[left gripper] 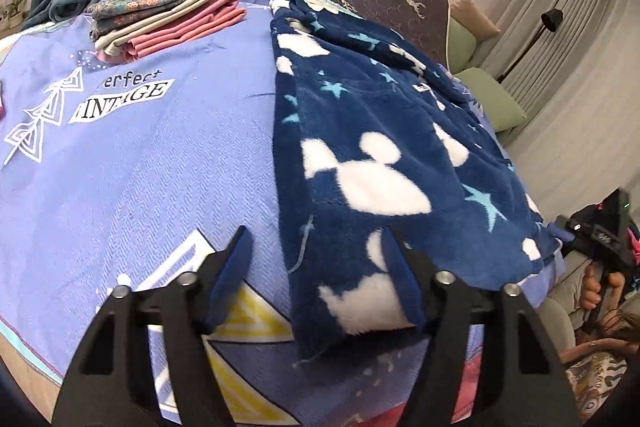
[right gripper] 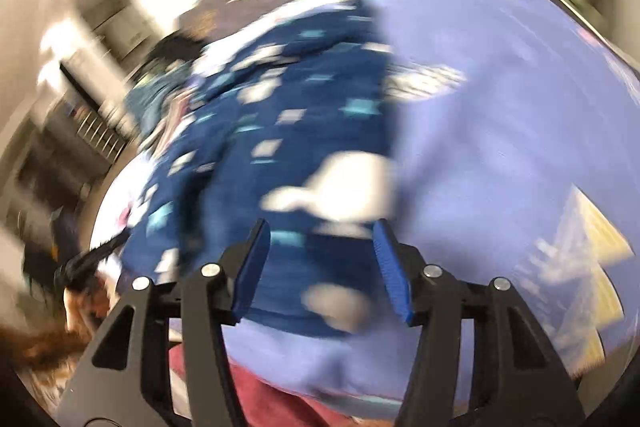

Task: Fold small clothes

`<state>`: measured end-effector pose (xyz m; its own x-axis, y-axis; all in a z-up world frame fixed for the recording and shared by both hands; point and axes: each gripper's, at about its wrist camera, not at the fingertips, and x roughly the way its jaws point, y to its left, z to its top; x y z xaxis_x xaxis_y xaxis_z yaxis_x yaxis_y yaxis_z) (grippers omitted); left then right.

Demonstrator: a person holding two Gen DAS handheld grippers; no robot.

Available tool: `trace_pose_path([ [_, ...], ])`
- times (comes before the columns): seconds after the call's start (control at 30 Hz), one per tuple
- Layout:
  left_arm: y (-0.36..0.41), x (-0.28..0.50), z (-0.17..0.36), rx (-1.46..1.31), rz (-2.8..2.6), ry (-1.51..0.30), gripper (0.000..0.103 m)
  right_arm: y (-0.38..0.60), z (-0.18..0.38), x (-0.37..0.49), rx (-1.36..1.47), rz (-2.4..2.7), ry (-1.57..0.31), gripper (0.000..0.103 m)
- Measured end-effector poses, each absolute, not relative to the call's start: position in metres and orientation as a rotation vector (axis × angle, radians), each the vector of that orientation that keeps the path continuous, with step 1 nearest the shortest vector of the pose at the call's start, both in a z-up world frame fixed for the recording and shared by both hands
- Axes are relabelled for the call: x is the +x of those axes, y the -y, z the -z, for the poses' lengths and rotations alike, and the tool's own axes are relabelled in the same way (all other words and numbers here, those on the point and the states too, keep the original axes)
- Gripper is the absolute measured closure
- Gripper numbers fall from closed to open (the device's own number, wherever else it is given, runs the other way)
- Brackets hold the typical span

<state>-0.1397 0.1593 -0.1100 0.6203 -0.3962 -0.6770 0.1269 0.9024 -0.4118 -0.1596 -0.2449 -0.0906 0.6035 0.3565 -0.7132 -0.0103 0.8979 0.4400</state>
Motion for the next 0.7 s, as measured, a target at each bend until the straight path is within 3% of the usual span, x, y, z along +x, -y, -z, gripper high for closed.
trace_pose_path([
  [0.07,-0.156,-0.141,0.108,-0.344,0.333,-0.862,0.046,0.264,0.105,-0.165,0.525,-0.218,-0.933,0.047],
  [0.13,-0.152,-0.144,0.107,-0.338,0.355,-0.868,0.046,0.264,0.115,-0.167,0.572,-0.268,-0.963,0.046],
  [0.23,-0.148,-0.142,0.108,-0.328,0.382,-0.881,0.046,0.249,0.126,-0.156,0.580,-0.332,-0.992,0.036],
  [0.33,-0.149,-0.128,0.116,-0.369,0.399,-0.882,0.046,0.241,0.134,-0.140,0.605,-0.391,-1.005,0.034],
  [0.37,-0.151,-0.123,0.118,-0.403,0.397,-0.877,0.054,0.240,0.136,-0.133,0.634,-0.417,-1.010,0.040],
  [0.4,-0.152,-0.120,0.118,-0.422,0.392,-0.873,0.069,0.240,0.136,-0.129,0.647,-0.428,-1.013,0.054],
  [0.43,-0.151,-0.118,0.118,-0.437,0.409,-0.875,0.089,0.242,0.138,-0.127,0.667,-0.420,-1.030,0.091],
  [0.53,-0.151,-0.130,0.100,-0.417,0.410,-0.804,0.092,0.248,0.125,-0.133,0.745,-0.451,-0.960,0.092],
  [0.7,-0.145,-0.167,0.030,-0.349,0.454,-0.621,0.093,0.252,0.051,-0.169,0.658,-0.486,-0.754,0.094],
])
